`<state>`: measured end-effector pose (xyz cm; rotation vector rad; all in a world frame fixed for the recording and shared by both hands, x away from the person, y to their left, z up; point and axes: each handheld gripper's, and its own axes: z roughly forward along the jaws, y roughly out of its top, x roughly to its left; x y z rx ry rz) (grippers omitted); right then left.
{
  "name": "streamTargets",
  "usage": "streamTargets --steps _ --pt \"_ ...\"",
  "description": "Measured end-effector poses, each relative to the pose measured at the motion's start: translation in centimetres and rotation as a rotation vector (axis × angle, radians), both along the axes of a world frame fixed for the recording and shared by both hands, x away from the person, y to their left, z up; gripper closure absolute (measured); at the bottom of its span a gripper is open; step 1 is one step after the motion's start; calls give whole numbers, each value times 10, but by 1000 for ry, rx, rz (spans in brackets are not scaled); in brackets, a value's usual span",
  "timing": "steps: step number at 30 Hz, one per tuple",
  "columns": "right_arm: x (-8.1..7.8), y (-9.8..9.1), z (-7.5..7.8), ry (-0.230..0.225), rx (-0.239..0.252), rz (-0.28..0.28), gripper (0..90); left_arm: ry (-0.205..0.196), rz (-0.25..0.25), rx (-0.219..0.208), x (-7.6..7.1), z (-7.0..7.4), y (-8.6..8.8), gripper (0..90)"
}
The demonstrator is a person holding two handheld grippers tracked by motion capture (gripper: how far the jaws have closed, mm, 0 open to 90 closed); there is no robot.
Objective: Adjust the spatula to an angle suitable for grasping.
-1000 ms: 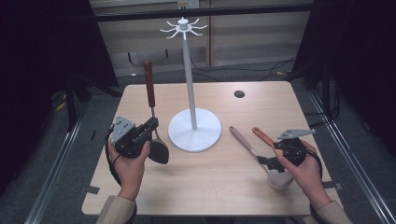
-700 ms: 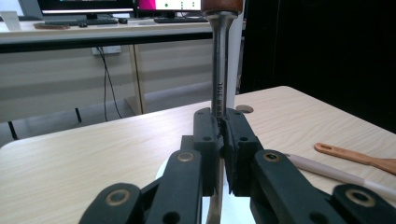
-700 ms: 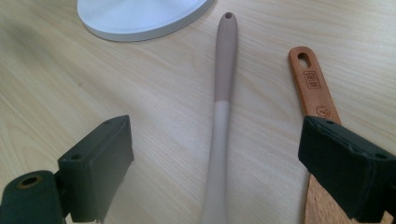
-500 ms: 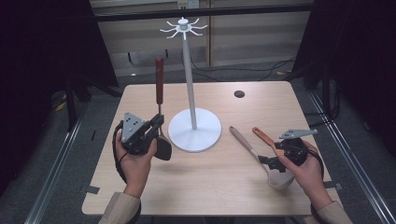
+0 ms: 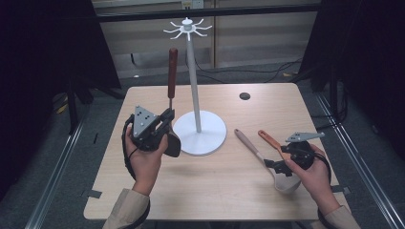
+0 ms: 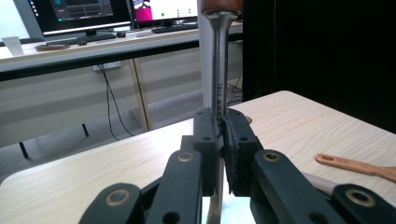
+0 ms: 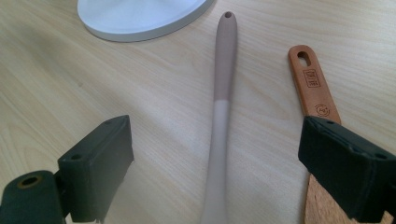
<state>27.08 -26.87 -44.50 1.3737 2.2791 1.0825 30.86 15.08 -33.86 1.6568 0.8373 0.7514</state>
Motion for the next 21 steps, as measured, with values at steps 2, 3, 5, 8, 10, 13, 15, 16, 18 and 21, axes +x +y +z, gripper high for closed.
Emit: streamTargets --steps 2,3,5,8,10,13,15,16,18,21 --pt "0 0 0 1 1 0 99 2 0 4 2 3 -2 847" --pt "0 0 0 1 -1 3 99 1 -1 -3 2 5 -4 847" --pt "0 1 0 1 0 3 99 -5 5 -8 4 8 -7 847" --pt "0 0 -1 2 1 1 99 -11 0 -15 5 14 -12 847" --pt "0 0 0 1 3 0 99 -15 0 -5 7 19 -16 847" --pt "0 0 0 0 4 0 99 -16 1 0 10 20 -20 847" --pt "0 0 0 0 2 0 99 -16 3 -2 10 20 -22 847" --pt "0 0 0 1 3 -1 99 -17 2 0 11 20 -22 847" --pt "0 -1 0 0 5 0 99 -16 3 -4 11 20 -24 847" --pt "0 -1 0 -1 7 -3 99 -12 -5 -2 11 21 -24 847"
